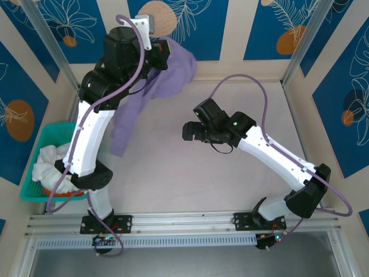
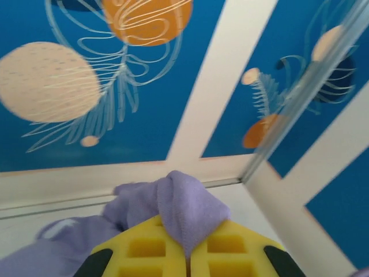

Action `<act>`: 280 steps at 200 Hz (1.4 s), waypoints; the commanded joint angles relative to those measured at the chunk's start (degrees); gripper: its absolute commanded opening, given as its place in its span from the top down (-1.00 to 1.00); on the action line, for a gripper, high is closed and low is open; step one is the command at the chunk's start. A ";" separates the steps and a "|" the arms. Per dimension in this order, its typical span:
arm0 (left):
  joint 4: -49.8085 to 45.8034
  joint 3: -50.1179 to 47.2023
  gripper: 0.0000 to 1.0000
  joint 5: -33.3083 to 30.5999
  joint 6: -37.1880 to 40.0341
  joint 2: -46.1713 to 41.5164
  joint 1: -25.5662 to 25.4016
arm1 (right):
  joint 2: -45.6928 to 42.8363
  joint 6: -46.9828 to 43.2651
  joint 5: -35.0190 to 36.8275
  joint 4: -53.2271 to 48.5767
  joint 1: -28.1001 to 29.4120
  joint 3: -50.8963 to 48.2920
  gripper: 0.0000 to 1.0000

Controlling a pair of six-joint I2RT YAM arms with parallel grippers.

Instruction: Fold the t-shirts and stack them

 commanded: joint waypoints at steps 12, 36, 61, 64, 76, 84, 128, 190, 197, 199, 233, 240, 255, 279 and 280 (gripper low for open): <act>-8.43 0.45 -0.95 6.51 -4.69 8.36 1.80 | -5.96 6.23 4.62 -4.45 -3.92 -2.65 -0.83; -19.16 -2.29 -1.00 -2.48 -2.71 10.03 3.43 | -9.17 8.20 4.01 -4.80 -7.59 -6.59 -0.83; -20.14 -18.45 -1.00 -6.33 -3.50 5.30 6.47 | -10.92 9.95 0.97 -4.67 -13.82 -10.57 -0.84; -19.28 -21.37 -1.00 -5.78 -3.94 4.29 6.87 | -11.02 10.25 0.40 -4.68 -14.84 -11.04 -0.85; -14.35 -33.20 -1.00 -1.55 -6.25 0.09 8.53 | -11.17 11.04 -1.77 -4.10 -18.50 -12.98 -0.84; -10.74 -40.50 -1.00 2.14 -8.42 -2.30 9.62 | -11.10 11.16 -3.44 -3.12 -20.81 -14.46 -0.84; -1.75 -56.58 -0.85 18.34 -14.95 -0.12 13.65 | -4.35 10.94 -14.23 2.21 -30.10 -18.03 -0.73; 2.78 -56.70 -0.62 24.53 -23.06 13.00 16.27 | 20.77 4.09 -20.11 3.60 -29.80 -2.36 -0.39; 2.49 -56.05 -0.59 24.33 -22.95 14.28 16.27 | 24.44 4.44 -19.88 2.59 -29.07 0.49 -0.39; 2.47 -56.00 -0.59 24.29 -23.02 14.54 16.27 | 25.32 4.54 -19.98 2.50 -28.92 1.04 -0.39; 3.47 -57.28 -0.58 23.40 -23.83 16.51 16.36 | 34.85 5.32 -18.73 5.60 -26.04 9.59 -0.52; 3.06 -57.66 -0.59 23.19 -23.59 16.49 16.36 | 36.36 5.54 -17.97 5.31 -25.71 11.55 -0.51; 3.21 -59.42 -0.58 21.62 -23.11 15.62 16.27 | 38.90 6.22 -17.01 5.16 -25.34 15.28 -0.52; 6.21 -63.86 -0.26 20.00 -22.86 15.02 16.31 | 43.40 6.54 -16.87 3.98 -24.73 19.82 -0.38; 6.40 -64.05 -0.24 20.07 -22.86 15.07 16.29 | 43.65 6.55 -16.90 3.70 -24.69 20.10 -0.37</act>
